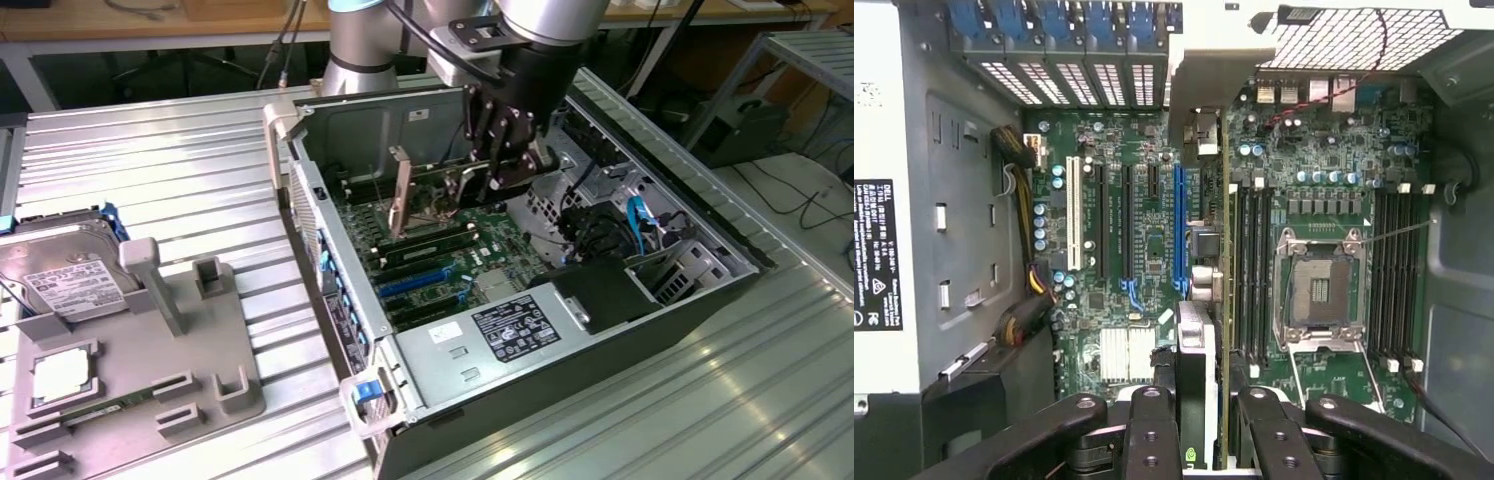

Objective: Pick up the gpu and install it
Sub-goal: 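Insert the gpu into the slot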

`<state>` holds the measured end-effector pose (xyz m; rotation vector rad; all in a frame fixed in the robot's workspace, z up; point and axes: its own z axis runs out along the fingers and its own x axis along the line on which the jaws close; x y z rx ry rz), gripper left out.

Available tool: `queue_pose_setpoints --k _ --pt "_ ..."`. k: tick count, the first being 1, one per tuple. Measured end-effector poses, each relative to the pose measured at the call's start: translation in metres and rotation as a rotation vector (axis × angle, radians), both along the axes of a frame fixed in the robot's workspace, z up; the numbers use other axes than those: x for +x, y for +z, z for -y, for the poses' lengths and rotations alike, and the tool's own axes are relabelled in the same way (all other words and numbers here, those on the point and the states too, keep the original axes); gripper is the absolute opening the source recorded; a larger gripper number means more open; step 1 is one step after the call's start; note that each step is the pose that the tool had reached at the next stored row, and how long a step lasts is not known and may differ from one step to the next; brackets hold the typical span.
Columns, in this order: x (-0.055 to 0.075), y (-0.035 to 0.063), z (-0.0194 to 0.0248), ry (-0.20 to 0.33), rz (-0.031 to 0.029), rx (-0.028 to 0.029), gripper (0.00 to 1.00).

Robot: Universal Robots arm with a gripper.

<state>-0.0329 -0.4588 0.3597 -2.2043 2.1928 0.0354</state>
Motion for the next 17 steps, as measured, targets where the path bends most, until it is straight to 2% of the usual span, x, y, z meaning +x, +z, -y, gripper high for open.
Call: queue_pose_setpoints --k 12,15,17 --pt "0.0 -0.0129 0.0 0.0 -0.0002 0.0 0.28" --pt "0.0 -0.0184 0.0 0.0 -0.0036 -0.0001 0.28" --pt "0.0 -0.0227 0.0 0.0 -0.0082 0.0001 0.28"
